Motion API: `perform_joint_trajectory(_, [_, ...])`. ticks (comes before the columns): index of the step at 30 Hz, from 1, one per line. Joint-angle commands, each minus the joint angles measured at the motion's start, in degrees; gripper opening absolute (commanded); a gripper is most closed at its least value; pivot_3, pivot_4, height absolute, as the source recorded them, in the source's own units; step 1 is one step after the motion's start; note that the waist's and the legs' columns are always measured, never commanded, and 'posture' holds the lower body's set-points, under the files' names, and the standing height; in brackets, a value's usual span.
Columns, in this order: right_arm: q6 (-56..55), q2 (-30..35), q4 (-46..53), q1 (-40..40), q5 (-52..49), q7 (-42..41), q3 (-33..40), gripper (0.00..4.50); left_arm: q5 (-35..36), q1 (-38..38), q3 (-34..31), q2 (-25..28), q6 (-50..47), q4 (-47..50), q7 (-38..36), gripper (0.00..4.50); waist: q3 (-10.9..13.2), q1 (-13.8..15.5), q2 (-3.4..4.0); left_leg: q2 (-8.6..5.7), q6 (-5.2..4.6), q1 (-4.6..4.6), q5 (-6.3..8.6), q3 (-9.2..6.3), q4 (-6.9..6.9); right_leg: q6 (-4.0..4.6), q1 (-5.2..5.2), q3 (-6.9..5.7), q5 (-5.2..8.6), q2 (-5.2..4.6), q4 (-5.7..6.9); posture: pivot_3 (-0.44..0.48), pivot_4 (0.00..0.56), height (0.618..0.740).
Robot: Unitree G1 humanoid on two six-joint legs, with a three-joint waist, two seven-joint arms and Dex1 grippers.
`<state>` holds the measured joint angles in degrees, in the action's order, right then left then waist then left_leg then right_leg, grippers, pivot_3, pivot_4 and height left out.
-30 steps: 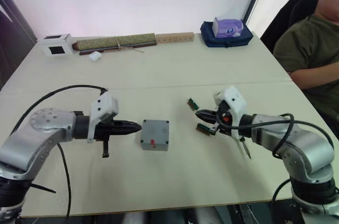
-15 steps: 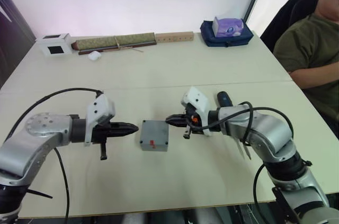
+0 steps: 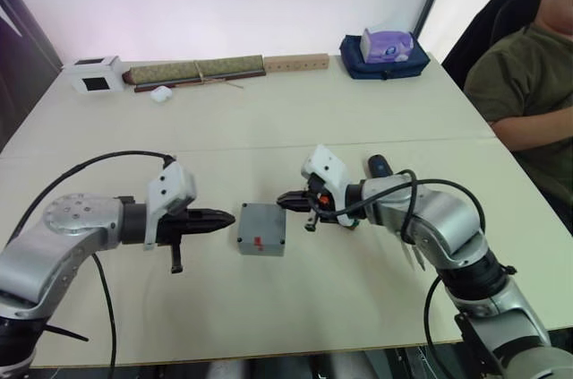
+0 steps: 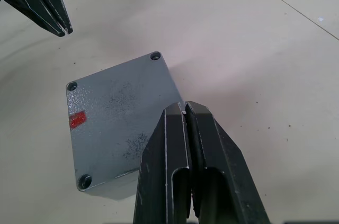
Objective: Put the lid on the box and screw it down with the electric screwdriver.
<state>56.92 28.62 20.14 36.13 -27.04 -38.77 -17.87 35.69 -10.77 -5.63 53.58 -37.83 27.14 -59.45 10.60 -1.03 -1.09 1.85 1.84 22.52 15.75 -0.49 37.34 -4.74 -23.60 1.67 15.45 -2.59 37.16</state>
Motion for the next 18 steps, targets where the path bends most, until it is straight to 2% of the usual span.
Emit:
perform_joint_trajectory(1, [-1.8, 0.0, 0.1, 0.9, 1.4, -0.9, -0.7, 0.03, 0.6, 0.5, -1.7, 0.1, 0.6, 1.6, 0.3, 0.00, 0.0, 0.0, 0.00, 0.00, 0.00, 0.00, 0.00, 0.00, 0.00, 0.00, 0.00, 0.00, 0.00, 0.00, 0.00, 0.000, 0.150, 0.740])
perform_joint_trajectory(18, [-0.8, 0.8, 1.9, 1.2, 1.2, -3.1, 1.0, 0.03, 0.6, 0.9, -1.7, 0.1, 1.0, 1.7, 0.4, 0.00, 0.0, 0.0, 0.00, 0.00, 0.00, 0.00, 0.00, 0.00, 0.00, 0.00, 0.00, 0.00, 0.00, 0.00, 0.00, 0.000, 0.150, 0.740])
